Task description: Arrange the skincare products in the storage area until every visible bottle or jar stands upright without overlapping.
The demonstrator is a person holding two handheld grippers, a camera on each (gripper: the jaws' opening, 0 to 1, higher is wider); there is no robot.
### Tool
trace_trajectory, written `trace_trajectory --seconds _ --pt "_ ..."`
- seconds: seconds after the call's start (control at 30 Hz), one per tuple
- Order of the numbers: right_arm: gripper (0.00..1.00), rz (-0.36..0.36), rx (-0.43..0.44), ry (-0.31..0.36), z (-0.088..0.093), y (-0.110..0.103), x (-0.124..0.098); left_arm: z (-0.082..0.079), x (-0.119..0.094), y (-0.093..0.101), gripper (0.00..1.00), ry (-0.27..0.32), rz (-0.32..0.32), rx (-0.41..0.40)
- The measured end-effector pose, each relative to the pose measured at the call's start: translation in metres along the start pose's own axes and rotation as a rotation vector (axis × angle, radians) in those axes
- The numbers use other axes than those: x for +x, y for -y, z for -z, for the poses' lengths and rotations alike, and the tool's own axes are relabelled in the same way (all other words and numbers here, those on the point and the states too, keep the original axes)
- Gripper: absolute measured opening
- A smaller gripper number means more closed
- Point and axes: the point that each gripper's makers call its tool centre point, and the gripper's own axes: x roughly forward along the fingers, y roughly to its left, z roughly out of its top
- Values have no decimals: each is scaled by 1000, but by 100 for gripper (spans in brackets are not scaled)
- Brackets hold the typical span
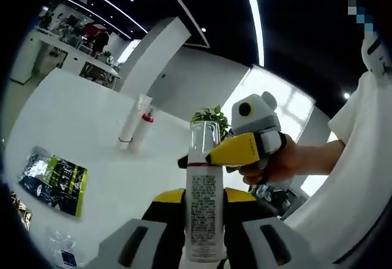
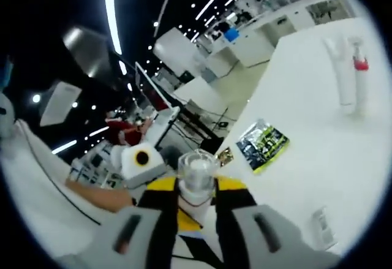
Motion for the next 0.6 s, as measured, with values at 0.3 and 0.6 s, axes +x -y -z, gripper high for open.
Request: trace_trajectory --seconds 0.3,0.6 --pt "20 69 -62 -29 3 15 1 18 4 -19 25 -123 -81 -13" --pt "20 157 -205 18 -19 51 -4 31 -14 -41 32 -136 -158 -17"
